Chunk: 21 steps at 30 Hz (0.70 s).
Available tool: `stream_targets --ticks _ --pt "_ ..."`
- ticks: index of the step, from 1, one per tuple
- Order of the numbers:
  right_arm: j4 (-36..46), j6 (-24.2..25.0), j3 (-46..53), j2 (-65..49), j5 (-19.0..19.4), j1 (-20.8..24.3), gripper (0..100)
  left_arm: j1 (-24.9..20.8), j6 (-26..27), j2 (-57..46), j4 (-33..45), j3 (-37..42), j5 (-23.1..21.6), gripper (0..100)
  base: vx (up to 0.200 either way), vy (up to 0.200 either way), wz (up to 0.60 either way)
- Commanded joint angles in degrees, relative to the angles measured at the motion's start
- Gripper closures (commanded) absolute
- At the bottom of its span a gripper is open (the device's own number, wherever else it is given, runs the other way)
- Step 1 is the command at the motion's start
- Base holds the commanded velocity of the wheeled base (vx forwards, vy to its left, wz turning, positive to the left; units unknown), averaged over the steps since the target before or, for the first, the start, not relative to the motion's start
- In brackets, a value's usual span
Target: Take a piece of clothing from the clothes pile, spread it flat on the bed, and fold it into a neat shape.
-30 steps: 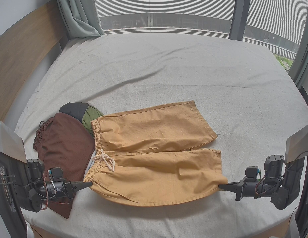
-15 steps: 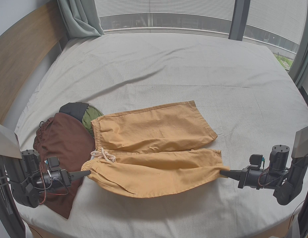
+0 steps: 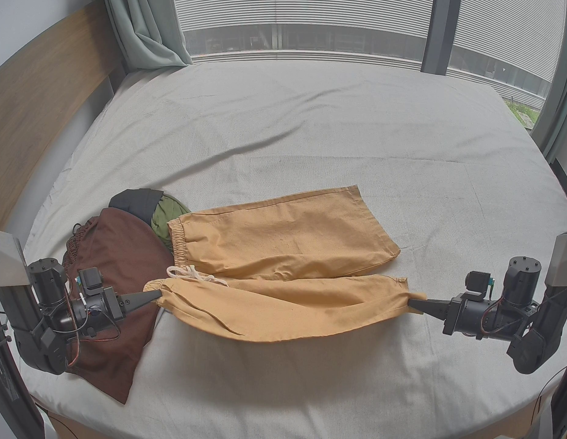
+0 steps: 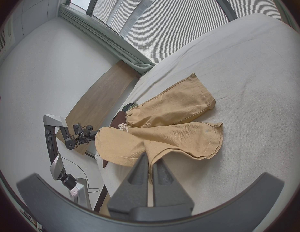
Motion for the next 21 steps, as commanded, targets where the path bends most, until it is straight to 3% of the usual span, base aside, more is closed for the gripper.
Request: stream_targets --ticks 1,7,21 --pt "-0.03 0.01 0.32 -0.82 0.61 0.06 100 0.02 -0.03 -0.30 -0.03 -0.78 0.97 100 0.000 0.000 0.00" --pt "-0.03 0.01 1.55 -3.99 3.52 -0.11 100 -0.07 -0.03 -0.04 -0.03 -1.05 1.59 100 0.000 0.000 0.00" --pt "-0.03 1.42 0.76 -8.21 3.60 0.15 100 0.02 -0.12 0.49 -0.03 -1.75 1.59 100 0.000 0.000 0.00"
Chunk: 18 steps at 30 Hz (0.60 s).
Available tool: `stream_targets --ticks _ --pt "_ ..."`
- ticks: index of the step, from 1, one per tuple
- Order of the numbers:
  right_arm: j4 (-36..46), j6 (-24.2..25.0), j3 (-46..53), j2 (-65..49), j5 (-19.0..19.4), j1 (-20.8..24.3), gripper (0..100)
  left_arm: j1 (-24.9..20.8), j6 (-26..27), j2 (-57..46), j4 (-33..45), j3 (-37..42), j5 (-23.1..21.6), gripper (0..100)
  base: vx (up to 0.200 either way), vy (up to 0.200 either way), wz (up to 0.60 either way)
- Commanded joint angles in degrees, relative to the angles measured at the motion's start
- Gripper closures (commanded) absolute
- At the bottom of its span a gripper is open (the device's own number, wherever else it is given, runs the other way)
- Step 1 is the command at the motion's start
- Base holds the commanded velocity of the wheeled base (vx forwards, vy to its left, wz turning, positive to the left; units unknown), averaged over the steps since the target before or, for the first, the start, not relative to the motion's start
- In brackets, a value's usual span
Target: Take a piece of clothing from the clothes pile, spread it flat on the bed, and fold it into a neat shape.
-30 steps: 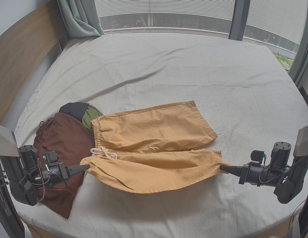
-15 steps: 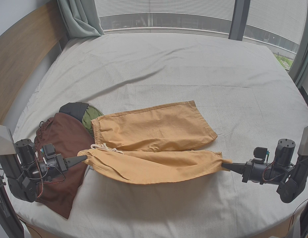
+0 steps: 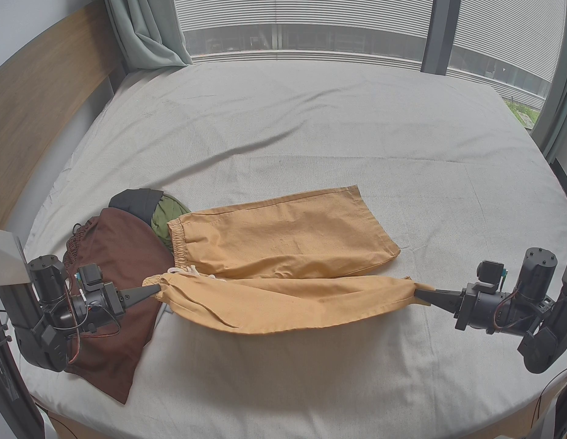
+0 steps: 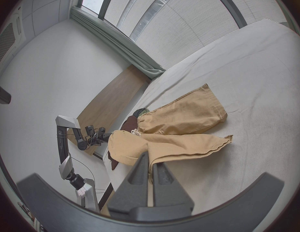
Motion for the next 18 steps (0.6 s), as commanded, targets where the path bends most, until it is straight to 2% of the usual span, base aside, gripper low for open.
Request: stream_targets --ticks 1,12,18 --pt "-0.06 0.50 -0.75 -1.53 0.03 -0.07 100 0.06 0.06 0.38 -0.03 -0.33 -0.02 100 0.000 0.000 0.00" --pt "-0.06 0.94 -5.14 -0.91 -0.50 -0.07 100 -0.12 -0.73 0.11 -0.03 -1.56 2.88 100 0.000 0.000 0.00" --pt "-0.06 1.03 -6.90 -0.74 -0.58 -0.07 100 -0.03 -0.81 -0.41 -0.03 -1.64 3.05 100 0.000 0.000 0.00"
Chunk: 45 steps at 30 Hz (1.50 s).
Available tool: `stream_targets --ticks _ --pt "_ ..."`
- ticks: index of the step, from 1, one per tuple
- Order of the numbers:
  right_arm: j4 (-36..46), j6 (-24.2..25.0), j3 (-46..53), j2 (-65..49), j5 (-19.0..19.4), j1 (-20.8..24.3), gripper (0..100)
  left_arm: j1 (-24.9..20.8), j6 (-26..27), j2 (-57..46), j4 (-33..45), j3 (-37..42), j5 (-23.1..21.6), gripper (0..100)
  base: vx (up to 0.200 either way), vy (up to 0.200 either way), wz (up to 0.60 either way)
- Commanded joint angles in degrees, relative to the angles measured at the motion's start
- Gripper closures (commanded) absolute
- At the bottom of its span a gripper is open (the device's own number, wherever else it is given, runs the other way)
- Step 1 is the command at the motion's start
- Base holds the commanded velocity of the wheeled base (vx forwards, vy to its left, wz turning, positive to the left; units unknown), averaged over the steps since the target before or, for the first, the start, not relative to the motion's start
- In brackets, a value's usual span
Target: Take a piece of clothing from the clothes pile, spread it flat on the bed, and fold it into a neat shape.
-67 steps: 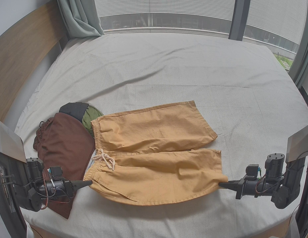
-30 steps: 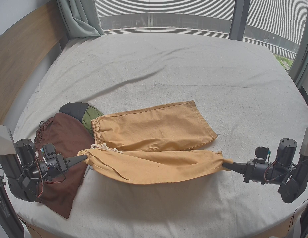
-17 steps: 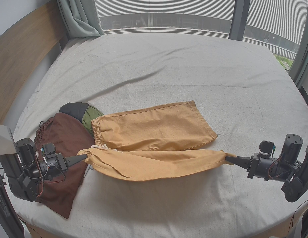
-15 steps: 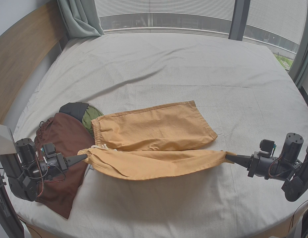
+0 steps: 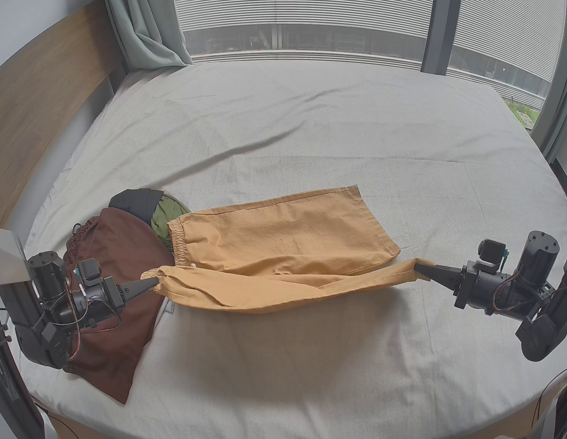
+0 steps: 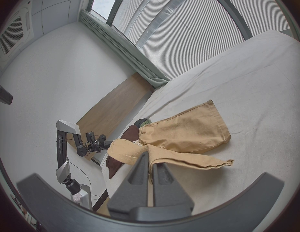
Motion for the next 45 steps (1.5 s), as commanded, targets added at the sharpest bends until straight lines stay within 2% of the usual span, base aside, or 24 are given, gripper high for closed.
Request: stream_targets --ticks 1,20,30,45 --pt "-0.03 0.38 -1.91 0.64 -0.09 -0.09 100 -0.06 -0.13 -0.35 -0.01 -0.30 0.55 100 0.000 0.000 0.00" --pt "-0.03 8.20 -14.12 4.59 -0.35 -0.61 100 -1.02 -0.92 -1.14 -0.01 -1.26 4.06 100 0.000 0.000 0.00" --pt "-0.03 8.73 -17.29 7.41 -1.67 -1.23 100 -2.08 -0.92 -1.14 -0.01 -2.05 5.91 100 0.000 0.000 0.00" --pt "-0.03 8.82 -16.58 7.41 -1.58 -1.23 100 -2.52 -0.84 -1.23 -0.01 -1.97 5.91 100 0.000 0.000 0.00"
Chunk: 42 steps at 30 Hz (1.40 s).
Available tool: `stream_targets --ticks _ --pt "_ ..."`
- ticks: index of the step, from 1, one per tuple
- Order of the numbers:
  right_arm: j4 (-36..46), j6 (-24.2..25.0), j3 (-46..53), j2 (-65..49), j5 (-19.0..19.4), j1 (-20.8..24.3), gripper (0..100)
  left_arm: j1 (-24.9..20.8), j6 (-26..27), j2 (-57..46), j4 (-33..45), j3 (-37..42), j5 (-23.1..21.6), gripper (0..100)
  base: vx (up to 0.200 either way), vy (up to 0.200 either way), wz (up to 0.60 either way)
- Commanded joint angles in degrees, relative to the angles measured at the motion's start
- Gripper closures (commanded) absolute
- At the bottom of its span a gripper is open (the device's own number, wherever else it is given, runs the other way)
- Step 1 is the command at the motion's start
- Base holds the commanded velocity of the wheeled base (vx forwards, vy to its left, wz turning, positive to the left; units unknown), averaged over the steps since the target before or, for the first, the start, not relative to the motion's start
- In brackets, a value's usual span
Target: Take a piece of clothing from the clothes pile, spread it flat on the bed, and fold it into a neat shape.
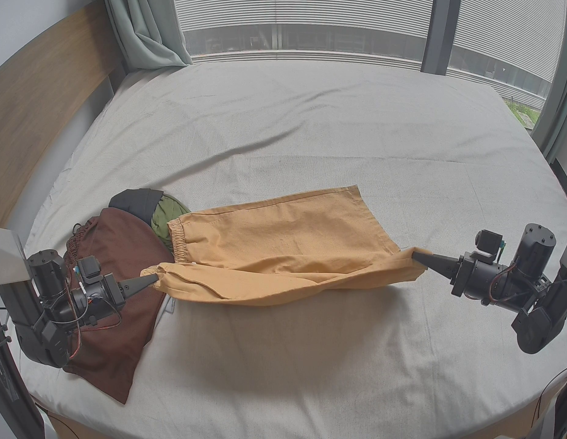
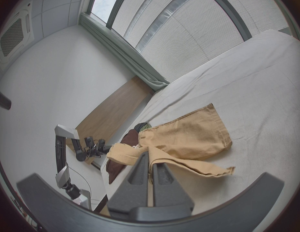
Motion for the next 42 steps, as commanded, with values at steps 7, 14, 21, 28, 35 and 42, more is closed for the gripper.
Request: stream_targets --ticks 7,14,21,28,35,42 --pt "-0.06 6.49 -12.62 5.97 -1.23 -0.93 100 -2.23 -0.45 -0.78 -0.03 -1.48 4.42 100 0.000 0.000 0.00" --pt "-0.06 6.40 -13.32 6.06 -1.32 -0.75 100 -2.14 -0.53 -0.78 -0.03 -2.53 4.51 100 0.000 0.000 0.00" --pt "-0.06 6.75 -15.87 7.20 -1.32 -0.93 100 -3.72 -3.44 -0.69 -0.03 -5.08 9.61 100 0.000 0.000 0.00" --pt "0.03 10.18 -22.11 9.40 -1.40 -1.19 100 -5.39 -4.58 -0.43 -0.03 -6.75 13.12 100 0.000 0.000 0.00" --pt "0.56 10.97 -28.62 14.85 -1.40 -2.07 100 -5.92 -5.19 1.16 -0.03 -8.86 15.76 100 0.000 0.000 0.00" --pt "1.44 13.87 -35.21 17.57 -1.40 -2.07 100 -6.71 -7.30 3.35 -0.03 -11.85 19.71 100 0.000 0.000 0.00"
